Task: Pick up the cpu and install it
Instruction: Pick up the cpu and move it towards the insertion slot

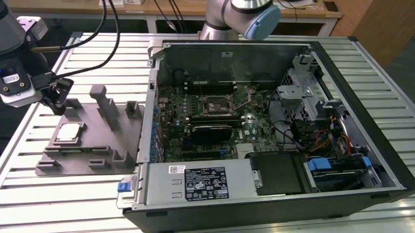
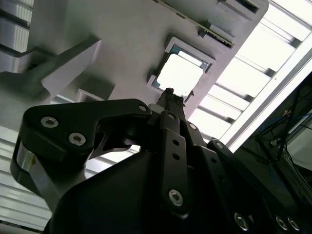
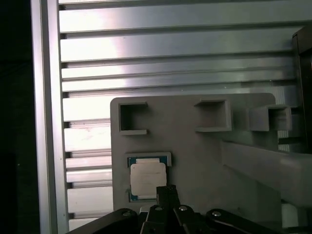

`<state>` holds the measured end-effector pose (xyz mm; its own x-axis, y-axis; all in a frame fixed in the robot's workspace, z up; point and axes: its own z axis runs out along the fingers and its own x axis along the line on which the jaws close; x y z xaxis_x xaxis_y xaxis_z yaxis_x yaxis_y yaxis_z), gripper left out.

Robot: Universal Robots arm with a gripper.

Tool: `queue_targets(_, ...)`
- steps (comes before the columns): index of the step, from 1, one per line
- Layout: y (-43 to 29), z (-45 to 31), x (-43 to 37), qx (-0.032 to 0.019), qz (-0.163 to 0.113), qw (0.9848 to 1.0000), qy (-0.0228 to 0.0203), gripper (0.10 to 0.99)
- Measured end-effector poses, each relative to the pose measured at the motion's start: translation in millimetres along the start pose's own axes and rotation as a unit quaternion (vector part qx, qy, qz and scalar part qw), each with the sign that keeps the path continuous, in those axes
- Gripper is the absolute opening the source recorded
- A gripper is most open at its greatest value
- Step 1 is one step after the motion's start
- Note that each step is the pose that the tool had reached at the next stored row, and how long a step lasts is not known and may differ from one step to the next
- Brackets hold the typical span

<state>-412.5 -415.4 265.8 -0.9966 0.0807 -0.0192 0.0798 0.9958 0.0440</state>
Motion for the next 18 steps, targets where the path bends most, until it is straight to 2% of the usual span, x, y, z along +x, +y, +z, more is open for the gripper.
queue_targets(18,-5.1,32.4,8.5,0.0,0.001,1.0,-0.0001,0.106)
